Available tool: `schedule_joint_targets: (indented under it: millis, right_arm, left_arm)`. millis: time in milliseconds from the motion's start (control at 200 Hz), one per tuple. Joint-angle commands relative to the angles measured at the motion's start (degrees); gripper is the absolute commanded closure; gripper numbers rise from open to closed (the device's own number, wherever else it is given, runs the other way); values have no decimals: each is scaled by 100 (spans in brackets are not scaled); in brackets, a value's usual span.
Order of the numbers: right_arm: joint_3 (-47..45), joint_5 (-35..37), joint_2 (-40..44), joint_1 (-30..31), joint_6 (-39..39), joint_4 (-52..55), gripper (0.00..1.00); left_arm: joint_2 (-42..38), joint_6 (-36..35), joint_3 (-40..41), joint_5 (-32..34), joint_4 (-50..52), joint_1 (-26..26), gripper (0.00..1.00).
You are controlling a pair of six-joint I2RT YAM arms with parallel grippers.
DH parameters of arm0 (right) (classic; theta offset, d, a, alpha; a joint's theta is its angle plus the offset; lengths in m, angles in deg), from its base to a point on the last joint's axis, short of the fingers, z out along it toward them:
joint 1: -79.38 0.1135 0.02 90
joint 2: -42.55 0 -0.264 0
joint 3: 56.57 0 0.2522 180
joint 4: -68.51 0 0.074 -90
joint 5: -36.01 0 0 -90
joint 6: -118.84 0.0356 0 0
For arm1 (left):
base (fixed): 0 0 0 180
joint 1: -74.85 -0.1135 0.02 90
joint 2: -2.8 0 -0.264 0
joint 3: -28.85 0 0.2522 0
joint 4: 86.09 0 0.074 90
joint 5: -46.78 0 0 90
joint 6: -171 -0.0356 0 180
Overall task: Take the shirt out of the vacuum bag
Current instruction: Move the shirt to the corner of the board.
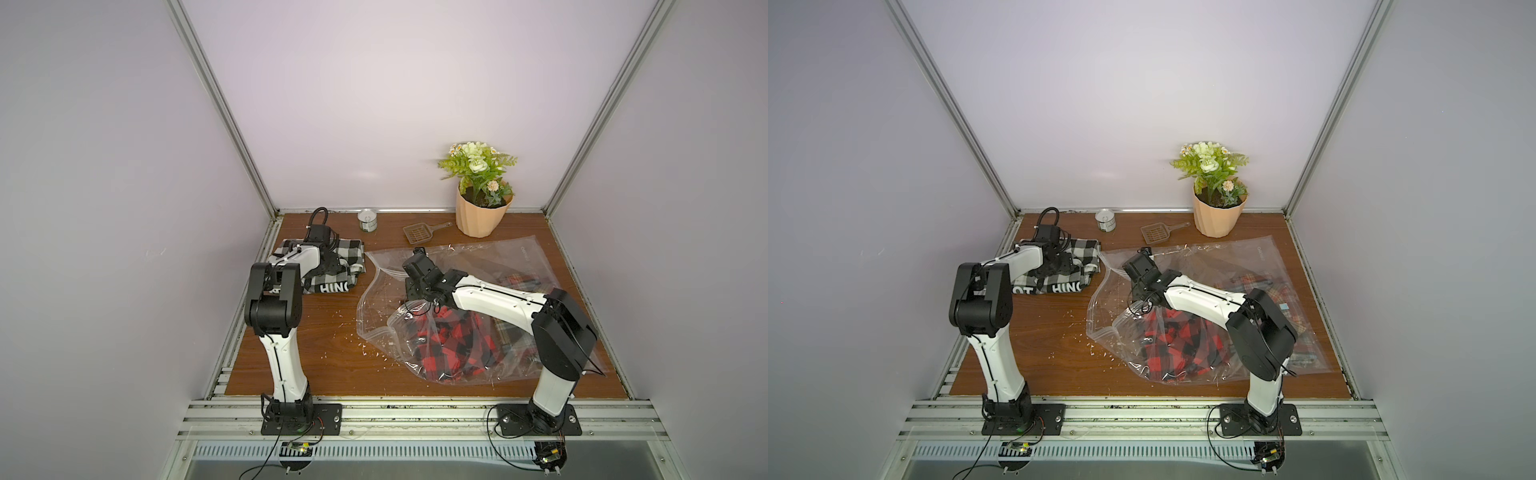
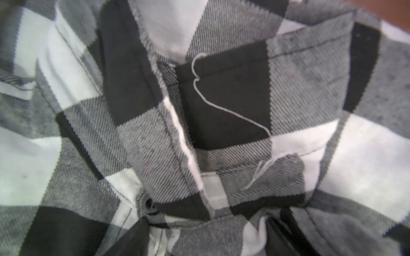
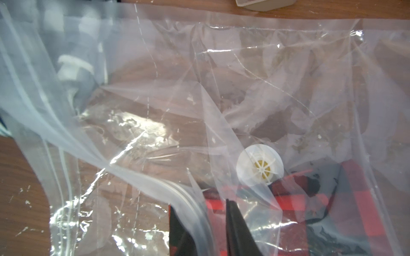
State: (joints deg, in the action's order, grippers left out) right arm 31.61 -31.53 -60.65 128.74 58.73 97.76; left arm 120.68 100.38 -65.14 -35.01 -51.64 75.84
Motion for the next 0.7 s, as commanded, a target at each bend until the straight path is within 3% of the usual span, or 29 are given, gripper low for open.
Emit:
schedule_joint_targets:
  millis: [0,510,691]
  right_arm:
    - [42,-148,43,-5,26,141,80]
    - [151,-303,-32,11,-9,259,80]
    - [177,-372,-36,29,-9,275,81]
  left_arm:
    - [762,-322,-121,239,718,-82,18]
    - [1869,-890,-2054,533,1363,-183,16]
    - [2050,-1086,-2394,451,1420,-179,17]
